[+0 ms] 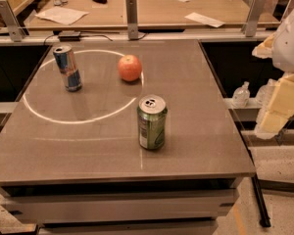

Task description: Move green can near redbull can

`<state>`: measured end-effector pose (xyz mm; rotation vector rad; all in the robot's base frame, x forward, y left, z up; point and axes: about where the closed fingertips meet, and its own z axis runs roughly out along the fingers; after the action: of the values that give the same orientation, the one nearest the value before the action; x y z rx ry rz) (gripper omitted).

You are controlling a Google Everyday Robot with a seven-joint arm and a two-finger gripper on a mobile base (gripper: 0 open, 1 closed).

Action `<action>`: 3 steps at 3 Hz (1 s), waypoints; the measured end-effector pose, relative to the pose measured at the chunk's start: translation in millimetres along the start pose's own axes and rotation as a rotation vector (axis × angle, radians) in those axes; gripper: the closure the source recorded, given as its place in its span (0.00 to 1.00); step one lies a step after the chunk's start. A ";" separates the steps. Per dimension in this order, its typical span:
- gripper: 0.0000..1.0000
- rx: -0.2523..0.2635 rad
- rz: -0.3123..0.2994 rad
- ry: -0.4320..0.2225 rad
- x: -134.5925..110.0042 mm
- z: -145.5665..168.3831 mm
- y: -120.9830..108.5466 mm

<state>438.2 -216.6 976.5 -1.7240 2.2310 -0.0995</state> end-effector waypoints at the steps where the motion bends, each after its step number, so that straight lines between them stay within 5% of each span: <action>1: 0.00 0.000 0.000 0.000 0.0 -0.1 0.0; 2: 0.00 0.006 0.013 -0.023 0.5 -1.7 -0.7; 3: 0.00 -0.002 0.071 -0.117 2.9 -1.2 2.4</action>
Offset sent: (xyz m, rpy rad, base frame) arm -0.0001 -0.0037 -0.0019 0.0549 0.0007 -0.0175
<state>434.9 -218.8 976.4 -1.6062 2.2053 0.0196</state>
